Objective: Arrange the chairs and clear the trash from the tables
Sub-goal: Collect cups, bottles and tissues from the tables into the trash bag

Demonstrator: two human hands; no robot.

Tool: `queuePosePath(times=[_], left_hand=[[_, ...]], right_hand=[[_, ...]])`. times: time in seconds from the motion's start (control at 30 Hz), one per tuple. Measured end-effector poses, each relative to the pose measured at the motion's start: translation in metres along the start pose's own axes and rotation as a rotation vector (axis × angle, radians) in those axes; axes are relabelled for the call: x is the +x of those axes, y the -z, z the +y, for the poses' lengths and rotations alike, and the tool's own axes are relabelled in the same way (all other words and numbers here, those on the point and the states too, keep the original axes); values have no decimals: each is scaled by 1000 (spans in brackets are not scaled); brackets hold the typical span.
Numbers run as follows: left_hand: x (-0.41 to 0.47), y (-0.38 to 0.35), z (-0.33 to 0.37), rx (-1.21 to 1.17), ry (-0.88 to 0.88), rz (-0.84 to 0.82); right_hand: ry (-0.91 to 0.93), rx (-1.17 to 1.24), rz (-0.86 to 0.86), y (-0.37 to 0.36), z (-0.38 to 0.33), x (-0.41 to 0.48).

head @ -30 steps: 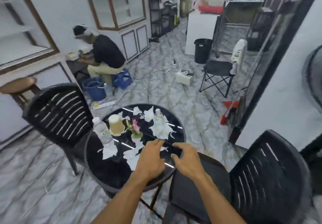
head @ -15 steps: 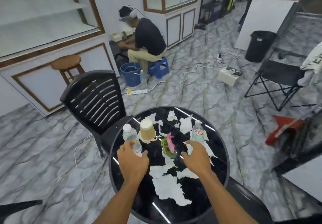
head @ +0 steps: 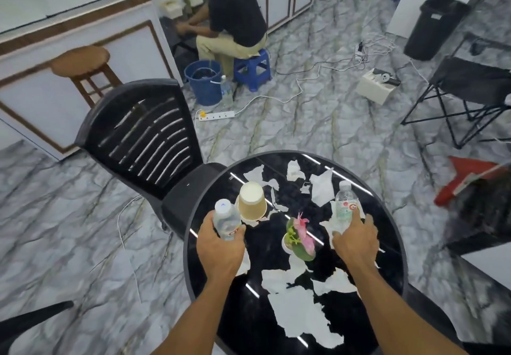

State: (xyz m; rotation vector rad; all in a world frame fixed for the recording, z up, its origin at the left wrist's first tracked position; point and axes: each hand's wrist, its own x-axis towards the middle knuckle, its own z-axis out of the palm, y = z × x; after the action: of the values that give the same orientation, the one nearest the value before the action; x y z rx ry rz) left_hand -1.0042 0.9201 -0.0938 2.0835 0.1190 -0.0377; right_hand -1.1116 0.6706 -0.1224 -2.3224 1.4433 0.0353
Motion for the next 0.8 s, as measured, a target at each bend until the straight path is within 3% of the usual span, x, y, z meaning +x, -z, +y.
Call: queuePosePath(times=[0.33,0.57,0.7,0.8], left_hand=[[-2,4,30,20,-240,30],[-48,8,100,-61,-545,44],[-105,10,138,-61,-672,-25],[-162,7,155,-45,-691,-187]], right_hand=[[-11,264,33,25,4,-8],[109,456,189,81,25,-46],[141,622,262,124,55,-87],[154,674,334,154,101,-126]])
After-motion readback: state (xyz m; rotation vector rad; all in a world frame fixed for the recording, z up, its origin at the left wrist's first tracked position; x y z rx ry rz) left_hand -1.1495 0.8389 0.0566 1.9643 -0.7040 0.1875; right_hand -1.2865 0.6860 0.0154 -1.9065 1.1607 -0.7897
